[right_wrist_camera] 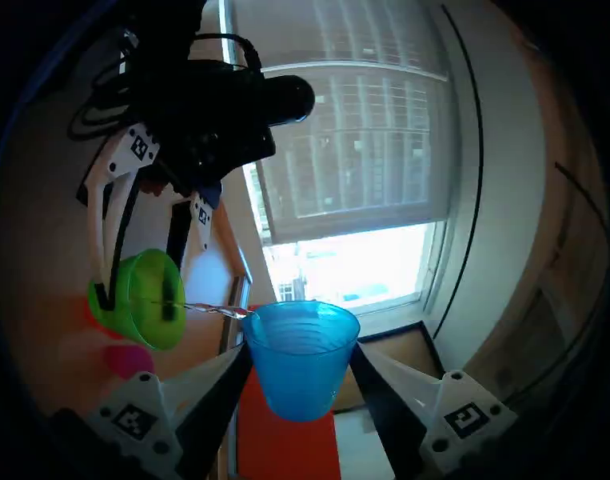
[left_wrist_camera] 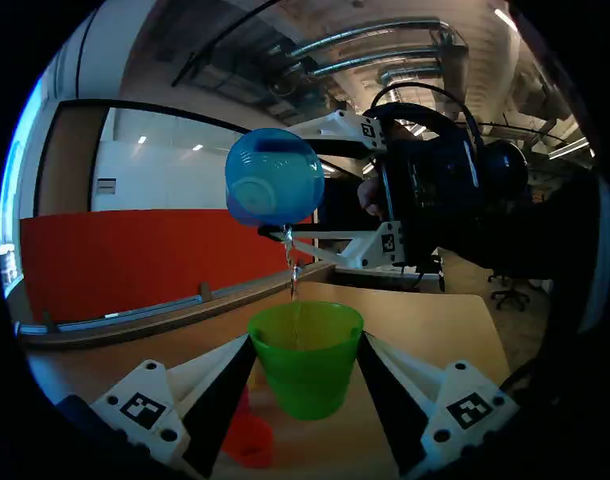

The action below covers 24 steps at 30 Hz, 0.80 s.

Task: Pour water

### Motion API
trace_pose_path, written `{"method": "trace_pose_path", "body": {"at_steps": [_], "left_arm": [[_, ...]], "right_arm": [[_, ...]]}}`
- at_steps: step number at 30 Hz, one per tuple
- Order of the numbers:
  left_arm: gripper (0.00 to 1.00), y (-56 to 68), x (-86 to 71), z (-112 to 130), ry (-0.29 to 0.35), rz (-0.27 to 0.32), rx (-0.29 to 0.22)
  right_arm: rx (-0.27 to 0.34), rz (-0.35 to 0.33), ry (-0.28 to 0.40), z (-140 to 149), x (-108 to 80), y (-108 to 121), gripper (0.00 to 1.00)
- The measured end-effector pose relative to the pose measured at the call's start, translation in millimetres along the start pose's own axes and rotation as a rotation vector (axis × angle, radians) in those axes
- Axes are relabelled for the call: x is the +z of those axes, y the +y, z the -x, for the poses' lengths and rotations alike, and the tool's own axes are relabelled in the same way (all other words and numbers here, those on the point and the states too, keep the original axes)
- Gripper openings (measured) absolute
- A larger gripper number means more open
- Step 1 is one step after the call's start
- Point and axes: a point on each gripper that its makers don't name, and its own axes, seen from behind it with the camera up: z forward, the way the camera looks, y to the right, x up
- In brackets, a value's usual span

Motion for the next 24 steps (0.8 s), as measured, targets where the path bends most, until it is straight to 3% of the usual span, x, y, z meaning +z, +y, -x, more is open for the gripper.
{"method": "trace_pose_path", "body": {"at_steps": [24], "left_arm": [[0.86, -1.2, 0.2, 0.9, -0.003, -0.004, -0.002]], "right_arm": [[-0.138, 0.002, -0.006, -5.8, -1.6, -5.6, 0.88]]}}
